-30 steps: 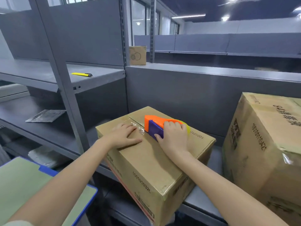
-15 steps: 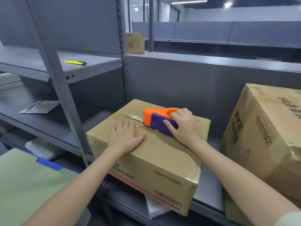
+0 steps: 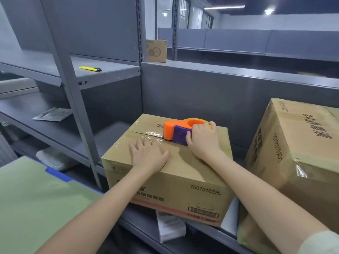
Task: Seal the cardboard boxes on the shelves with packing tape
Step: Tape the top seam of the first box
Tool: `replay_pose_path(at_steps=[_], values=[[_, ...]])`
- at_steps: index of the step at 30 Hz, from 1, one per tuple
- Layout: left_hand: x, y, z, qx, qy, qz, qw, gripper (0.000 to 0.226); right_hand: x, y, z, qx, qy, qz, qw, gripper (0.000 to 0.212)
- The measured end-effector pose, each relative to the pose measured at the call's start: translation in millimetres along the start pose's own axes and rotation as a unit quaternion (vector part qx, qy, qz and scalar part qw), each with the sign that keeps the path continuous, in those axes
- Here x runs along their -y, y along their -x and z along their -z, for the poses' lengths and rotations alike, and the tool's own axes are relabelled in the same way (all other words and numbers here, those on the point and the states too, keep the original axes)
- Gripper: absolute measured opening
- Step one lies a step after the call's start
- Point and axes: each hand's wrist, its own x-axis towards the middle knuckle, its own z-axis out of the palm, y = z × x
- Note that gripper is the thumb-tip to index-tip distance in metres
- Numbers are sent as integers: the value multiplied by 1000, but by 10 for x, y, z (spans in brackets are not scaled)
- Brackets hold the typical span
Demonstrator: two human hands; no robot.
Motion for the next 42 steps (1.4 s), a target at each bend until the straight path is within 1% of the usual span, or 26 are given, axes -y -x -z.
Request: replay_pose_path(at_steps=[2,5,8,10,11,12,13,15,16,18,19,20,21,23,25,27,29,30,32,33,34,35,36,38,39,42], values=[[12,-26,17,-4,8,-6,1000,63,36,-17,0,18,8,-9,1000,44],[60,-66,32,-10,29,-14,999,56,45,-56,-17,15,3,-12,1000,52],[110,-109,32,-12,57,-23,998,46,38,-101,-25,5,-41,-30,999,48],[152,-189,39,-23,118,-22,993,39,36,-125,-27,9,-51,-27,998,45],[182,-248,48,-24,184,-19,982,39,38,-138,-27,9,-49,-24,998,45],[216,-310,71,-14,266,-15,964,42,39,-155,-19,3,-44,-25,999,45],[260,-381,98,3,350,-10,937,46,40,-181,1,-7,-41,-29,999,45],[323,-525,180,38,489,8,872,48,26,-266,78,-27,-46,-47,997,46],[345,-594,240,57,547,21,835,47,21,-314,131,-31,-60,-54,996,46],[380,-745,403,104,665,38,738,41,33,-411,246,-29,-120,-70,990,46],[410,-825,484,136,711,42,688,38,55,-461,297,-23,-154,-82,984,46],[447,-892,555,173,740,41,648,36,86,-507,346,-19,-179,-94,979,46],[486,-944,617,218,755,39,618,33,130,-553,390,-17,-194,-102,976,44],[593,-1020,702,303,755,30,581,30,233,-648,477,3,-212,-106,972,41],[710,-1108,733,338,751,25,567,26,311,-752,558,53,-237,-104,965,38],[817,-1176,740,365,740,19,565,23,361,-834,605,103,-267,-112,952,37],[907,-1230,720,373,716,20,589,18,409,-891,603,133,-289,-125,940,35],[942,-1251,699,376,711,28,594,16,435,-910,587,141,-296,-129,936,34],[993,-1282,644,392,717,49,574,12,488,-933,549,152,-309,-133,929,34],[1010,-1290,618,402,722,57,561,13,505,-937,530,157,-314,-133,927,33],[1026,-1300,587,410,723,64,552,19,516,-936,510,161,-318,-129,925,32],[1036,-1312,556,412,721,69,553,24,522,-934,496,166,-319,-120,925,31],[1039,-1320,523,408,715,71,563,23,522,-932,491,170,-318,-106,927,29],[1026,-1325,476,392,705,85,586,11,520,-951,520,178,-296,-64,936,28],[1017,-1326,457,385,704,95,590,10,522,-969,544,178,-270,-39,946,29],[990,-1336,414,373,714,117,581,10,565,-1017,572,151,-193,20,969,31]])
